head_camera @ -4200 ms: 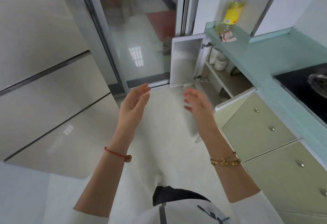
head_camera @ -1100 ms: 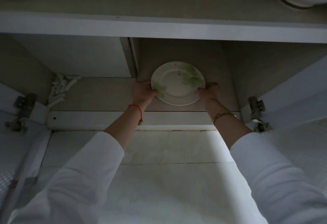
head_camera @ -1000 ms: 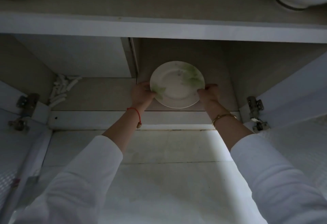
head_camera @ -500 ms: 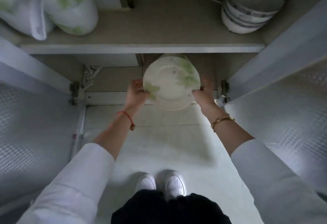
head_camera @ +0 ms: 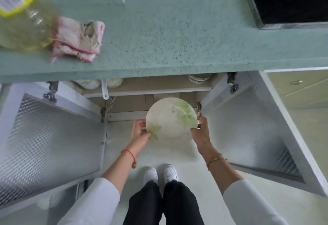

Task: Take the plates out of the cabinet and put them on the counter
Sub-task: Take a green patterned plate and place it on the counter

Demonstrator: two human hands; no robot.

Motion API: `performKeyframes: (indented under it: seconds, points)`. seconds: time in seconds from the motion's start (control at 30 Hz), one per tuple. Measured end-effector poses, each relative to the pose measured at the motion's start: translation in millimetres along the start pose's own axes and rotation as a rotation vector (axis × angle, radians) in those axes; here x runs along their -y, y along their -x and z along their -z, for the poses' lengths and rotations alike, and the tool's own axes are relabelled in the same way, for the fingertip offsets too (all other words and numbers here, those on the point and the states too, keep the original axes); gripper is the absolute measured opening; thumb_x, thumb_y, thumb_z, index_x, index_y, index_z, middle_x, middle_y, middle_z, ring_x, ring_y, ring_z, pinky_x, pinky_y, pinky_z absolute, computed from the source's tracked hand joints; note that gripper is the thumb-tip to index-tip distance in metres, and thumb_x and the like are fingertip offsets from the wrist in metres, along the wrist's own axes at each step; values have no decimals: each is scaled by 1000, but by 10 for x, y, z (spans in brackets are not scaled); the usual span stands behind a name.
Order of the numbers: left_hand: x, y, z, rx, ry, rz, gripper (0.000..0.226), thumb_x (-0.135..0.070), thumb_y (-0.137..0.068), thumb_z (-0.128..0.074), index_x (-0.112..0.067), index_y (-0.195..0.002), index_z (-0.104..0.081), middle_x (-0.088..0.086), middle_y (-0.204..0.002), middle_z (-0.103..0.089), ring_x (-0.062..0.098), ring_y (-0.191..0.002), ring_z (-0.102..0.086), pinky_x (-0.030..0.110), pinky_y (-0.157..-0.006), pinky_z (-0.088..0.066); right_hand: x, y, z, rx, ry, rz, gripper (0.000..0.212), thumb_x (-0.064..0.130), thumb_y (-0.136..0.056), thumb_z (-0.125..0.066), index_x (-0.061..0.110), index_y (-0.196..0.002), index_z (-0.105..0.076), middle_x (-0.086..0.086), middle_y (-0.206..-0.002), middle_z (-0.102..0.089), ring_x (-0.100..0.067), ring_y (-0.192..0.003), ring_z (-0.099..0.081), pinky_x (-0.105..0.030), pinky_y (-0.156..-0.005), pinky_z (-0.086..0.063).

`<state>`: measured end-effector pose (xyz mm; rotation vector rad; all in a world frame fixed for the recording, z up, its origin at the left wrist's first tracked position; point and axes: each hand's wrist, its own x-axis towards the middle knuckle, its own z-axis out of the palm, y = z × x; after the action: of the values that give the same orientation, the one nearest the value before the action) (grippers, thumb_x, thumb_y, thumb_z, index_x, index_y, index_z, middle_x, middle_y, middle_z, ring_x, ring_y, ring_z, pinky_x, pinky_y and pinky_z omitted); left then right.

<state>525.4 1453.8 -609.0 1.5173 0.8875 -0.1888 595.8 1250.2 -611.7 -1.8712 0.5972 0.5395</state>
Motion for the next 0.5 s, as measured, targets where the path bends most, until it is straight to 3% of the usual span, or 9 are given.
performKeyframes:
  seconds: [0.13,0.33,0.4,0.5]
  points:
    - [-237,416,161,81,-74,-4,53,14,-80,-58,-16,-122,-44,13,-128,-55,25,-110,-58,49,-97,-53,208,448,257,19,-11,-24,50,-2,-80,-43,43,-101,-42,-1,-86,-62,-15,-62,-58,-23,-42,-41]
    - [-957,1271,258,188,-127,-76,53,5,-78,-64,-23,-119,-45,7,-126,-56,14,-104,-58,32,-82,-54,624,1344,857,-57,-141,-26,48,-4,-79,-45,34,-108,-47,-6,-90,-60,-25,-69,-62,-35,-60,-51]
    - [-1240,1515,228,207,-145,-125,53,5,-78,-64,-22,-119,-46,7,-125,-57,14,-103,-58,39,-87,-55,807,1626,1086,-98,-192,-19,45,-3,-79,-49,31,-108,-48,-5,-89,-58,-23,-68,-60,-35,-58,-51]
    - [-1660,1866,133,275,-176,-215,51,7,-79,-64,-18,-120,-46,2,-120,-59,13,-100,-58,48,-94,-54,1022,2041,1475,-157,-274,-1,43,2,-78,-55,31,-108,-50,-5,-86,-58,-18,-66,-61,-24,-53,-48]
